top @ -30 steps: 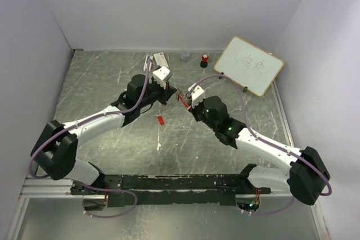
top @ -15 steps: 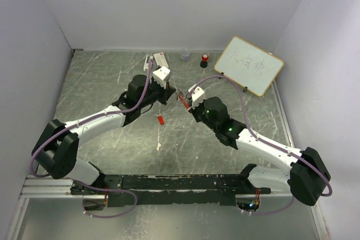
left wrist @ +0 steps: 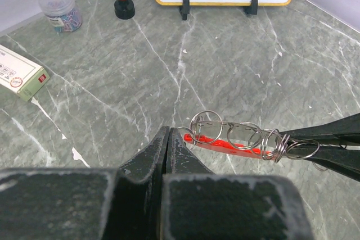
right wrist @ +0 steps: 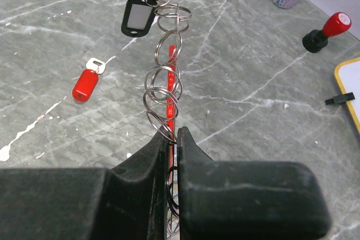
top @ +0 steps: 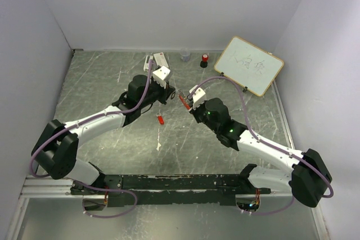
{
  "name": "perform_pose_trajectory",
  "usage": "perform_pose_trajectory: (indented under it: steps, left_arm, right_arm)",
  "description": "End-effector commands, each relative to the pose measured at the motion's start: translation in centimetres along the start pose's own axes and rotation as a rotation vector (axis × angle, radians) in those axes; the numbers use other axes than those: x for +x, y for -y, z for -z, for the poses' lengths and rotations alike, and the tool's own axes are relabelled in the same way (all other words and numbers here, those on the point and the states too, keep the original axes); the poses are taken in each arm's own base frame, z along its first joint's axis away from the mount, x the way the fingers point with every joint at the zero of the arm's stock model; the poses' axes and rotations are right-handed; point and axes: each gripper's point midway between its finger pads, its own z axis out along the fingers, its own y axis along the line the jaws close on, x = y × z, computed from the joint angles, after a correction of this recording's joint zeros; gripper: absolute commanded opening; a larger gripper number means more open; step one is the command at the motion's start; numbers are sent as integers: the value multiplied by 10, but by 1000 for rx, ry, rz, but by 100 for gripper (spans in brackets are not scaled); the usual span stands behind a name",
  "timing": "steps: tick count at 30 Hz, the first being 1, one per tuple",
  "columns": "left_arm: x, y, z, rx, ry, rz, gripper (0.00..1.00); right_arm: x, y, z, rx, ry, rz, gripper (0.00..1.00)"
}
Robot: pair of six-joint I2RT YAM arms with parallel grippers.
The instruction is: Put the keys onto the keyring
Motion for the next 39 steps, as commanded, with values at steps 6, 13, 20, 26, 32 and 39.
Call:
perform_pose_trajectory:
  steps: [6, 13, 20, 26, 32, 39]
  left_arm:
    - [-22, -2, 8, -22, 48, -46, 7]
    - [-19, -2, 8, -20, 39, -48, 7]
    - [-11, -1, 8, -15, 33, -32, 7]
    - [-9, -2, 7, -23, 43, -25, 7]
    - [-10, 0, 4, -9, 77, -19, 7]
    - [-9, 6, 2, 24, 101, -3, 7]
  right_arm:
    - [-18, 9, 4, 47, 65, -10, 0]
    - [-24, 12, 8, 59, 88, -19, 0]
    - [-38, 15, 18, 59, 142, -40, 0]
    - [-47, 14, 25, 40, 173, -50, 0]
    - [-57, 10, 27, 7, 189, -52, 0]
    - [-64, 6, 24, -17, 193, -44, 0]
